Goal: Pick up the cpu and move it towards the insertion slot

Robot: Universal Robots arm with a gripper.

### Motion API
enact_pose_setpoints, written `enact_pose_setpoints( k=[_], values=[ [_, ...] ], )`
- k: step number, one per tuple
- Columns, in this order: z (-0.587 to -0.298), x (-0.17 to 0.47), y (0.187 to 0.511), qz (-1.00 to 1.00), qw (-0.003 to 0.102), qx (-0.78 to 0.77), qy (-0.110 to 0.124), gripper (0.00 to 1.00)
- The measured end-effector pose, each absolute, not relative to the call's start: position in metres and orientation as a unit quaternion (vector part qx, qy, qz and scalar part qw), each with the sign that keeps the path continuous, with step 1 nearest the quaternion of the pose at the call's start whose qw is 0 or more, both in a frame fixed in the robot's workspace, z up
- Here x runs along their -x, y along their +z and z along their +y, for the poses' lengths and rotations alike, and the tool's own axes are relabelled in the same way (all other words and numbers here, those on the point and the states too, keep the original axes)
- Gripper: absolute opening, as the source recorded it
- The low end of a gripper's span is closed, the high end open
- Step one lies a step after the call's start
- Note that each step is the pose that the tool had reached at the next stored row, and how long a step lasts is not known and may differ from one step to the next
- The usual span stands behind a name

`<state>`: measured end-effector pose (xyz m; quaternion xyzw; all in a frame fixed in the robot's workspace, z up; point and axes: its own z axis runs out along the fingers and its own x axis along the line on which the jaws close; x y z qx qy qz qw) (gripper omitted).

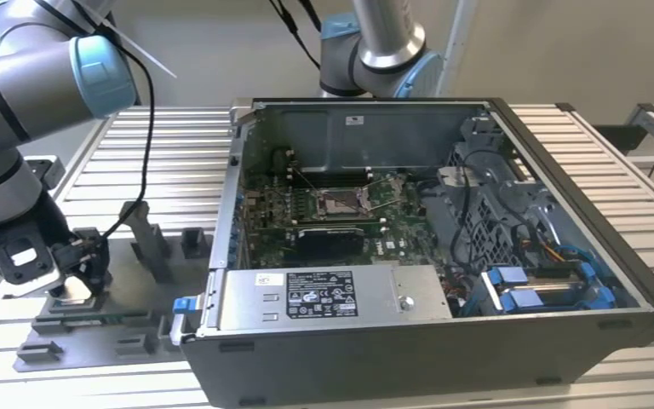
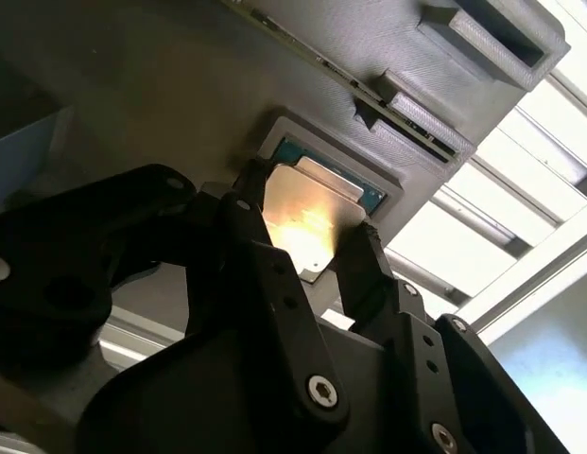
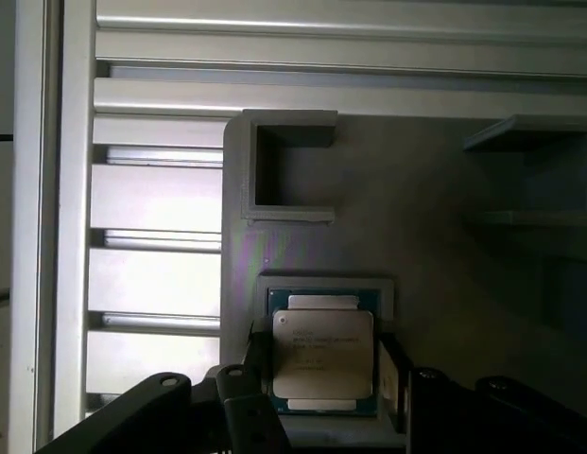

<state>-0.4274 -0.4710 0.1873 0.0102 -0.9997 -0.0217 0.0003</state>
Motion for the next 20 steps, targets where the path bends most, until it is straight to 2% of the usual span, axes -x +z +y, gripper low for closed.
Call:
enact_pose_setpoints(
  k=[14, 20],
  values=[
    [-0.471, 0.427, 0.188, -1.0, 0.0, -0.01, -0.022, 0.0],
    [-0.471, 0.427, 0.198, -1.0, 0.0, -0.01, -0.022, 0.0]
  ],
)
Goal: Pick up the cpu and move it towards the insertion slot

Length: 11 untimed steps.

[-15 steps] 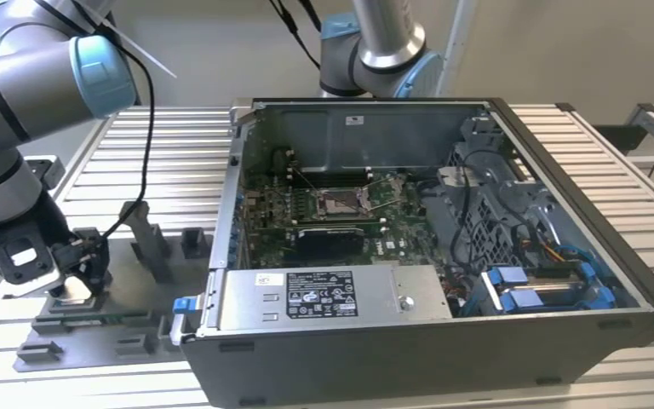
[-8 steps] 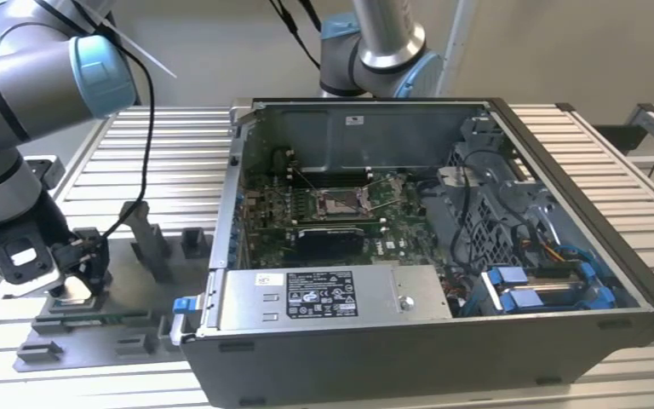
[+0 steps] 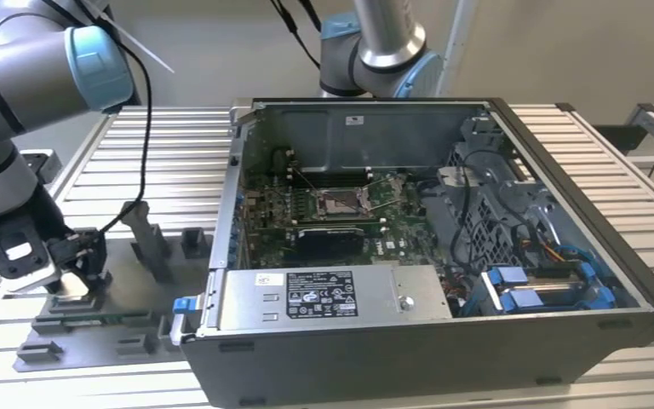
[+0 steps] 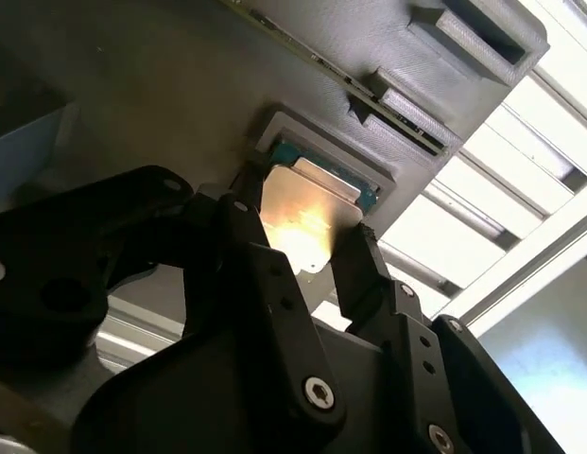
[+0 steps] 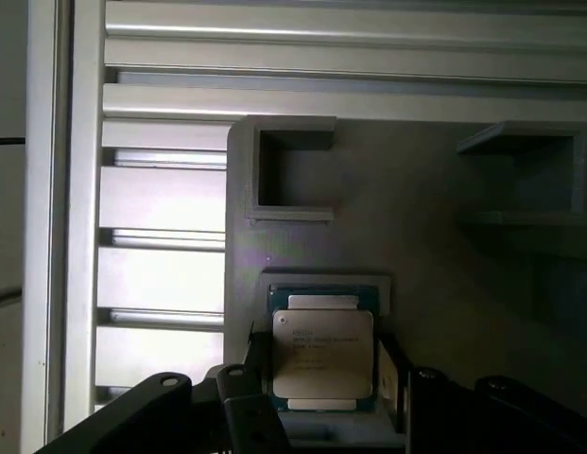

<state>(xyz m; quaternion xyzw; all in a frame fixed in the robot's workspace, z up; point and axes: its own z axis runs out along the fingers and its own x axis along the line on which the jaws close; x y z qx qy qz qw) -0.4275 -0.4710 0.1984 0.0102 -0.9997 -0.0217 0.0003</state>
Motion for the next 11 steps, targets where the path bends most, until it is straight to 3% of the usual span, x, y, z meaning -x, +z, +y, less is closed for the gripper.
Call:
enact_pose_setpoints(
  k=[11],
  values=[
    [-0.471, 0.427, 0.227, -1.0, 0.0, -0.01, -0.018, 0.0]
  ],
)
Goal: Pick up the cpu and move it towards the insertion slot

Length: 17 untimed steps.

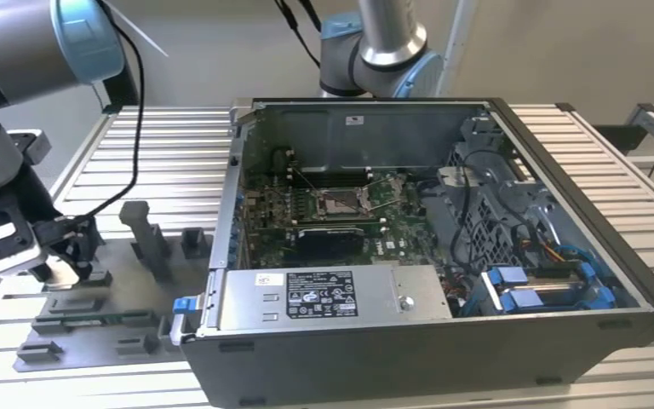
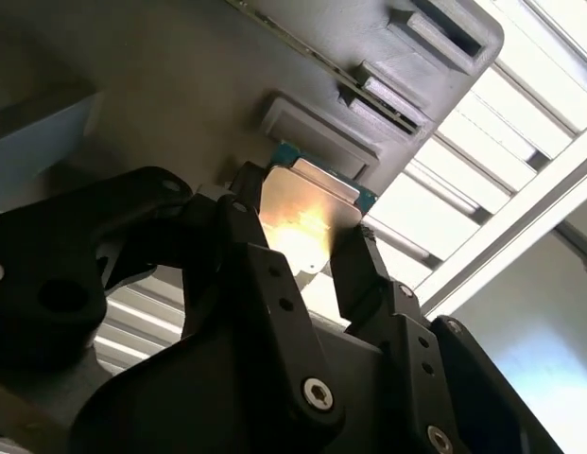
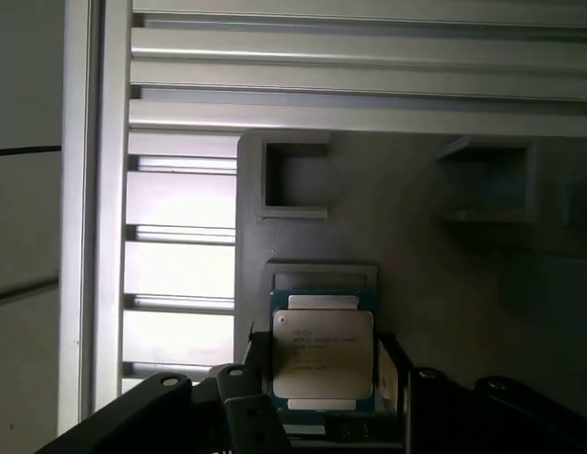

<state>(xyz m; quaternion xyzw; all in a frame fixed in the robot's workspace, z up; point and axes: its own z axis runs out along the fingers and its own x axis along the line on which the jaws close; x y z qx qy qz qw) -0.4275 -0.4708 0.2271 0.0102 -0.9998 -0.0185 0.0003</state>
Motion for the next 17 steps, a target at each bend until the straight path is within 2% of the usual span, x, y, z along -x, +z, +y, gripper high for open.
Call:
enact_pose_setpoints(
  k=[17],
  values=[
    [-0.471, 0.427, 0.273, -1.0, 0.0, -0.01, -0.012, 0.0]
  ],
)
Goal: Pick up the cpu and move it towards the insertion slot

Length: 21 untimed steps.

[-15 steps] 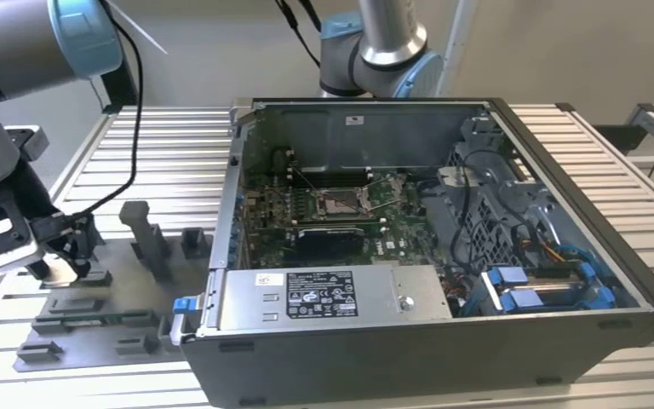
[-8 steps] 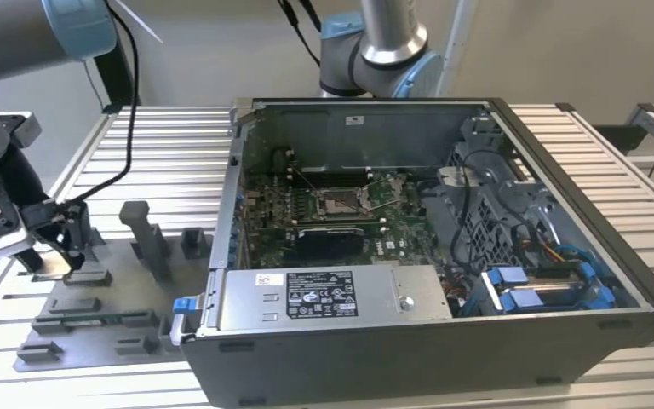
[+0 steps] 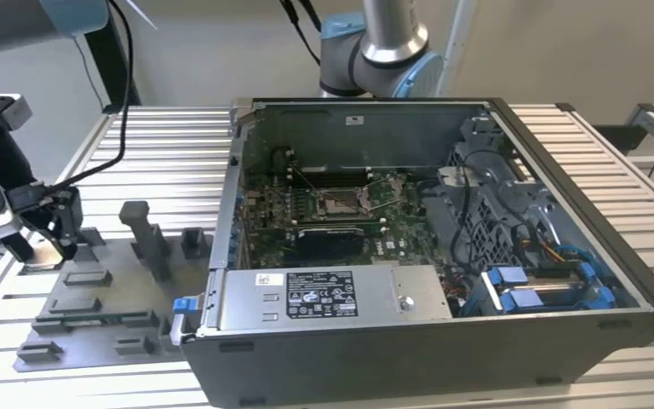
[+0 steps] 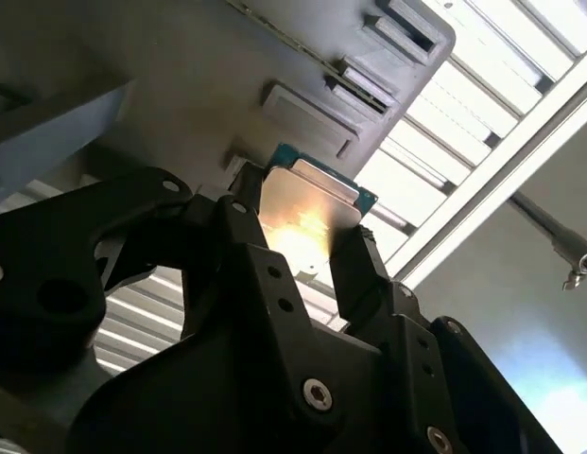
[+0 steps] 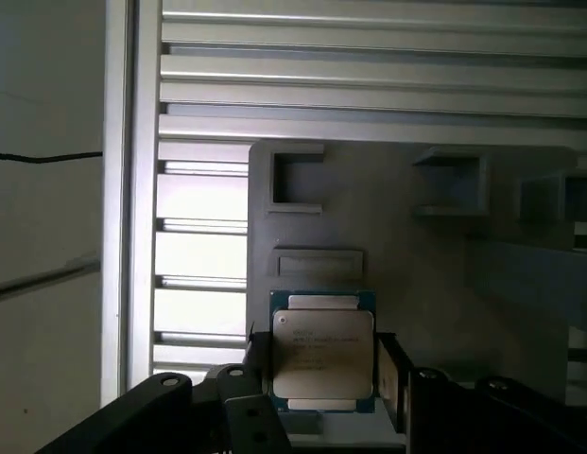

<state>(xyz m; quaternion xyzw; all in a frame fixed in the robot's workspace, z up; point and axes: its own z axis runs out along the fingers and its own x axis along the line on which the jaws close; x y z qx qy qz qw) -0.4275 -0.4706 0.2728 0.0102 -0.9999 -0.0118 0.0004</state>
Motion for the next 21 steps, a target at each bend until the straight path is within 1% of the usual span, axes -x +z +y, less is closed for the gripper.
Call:
enact_pose_setpoints(
  k=[21],
  values=[
    [-0.469, 0.427, 0.327, -1.0, 0.0, -0.01, -0.007, 0.0]
  ],
)
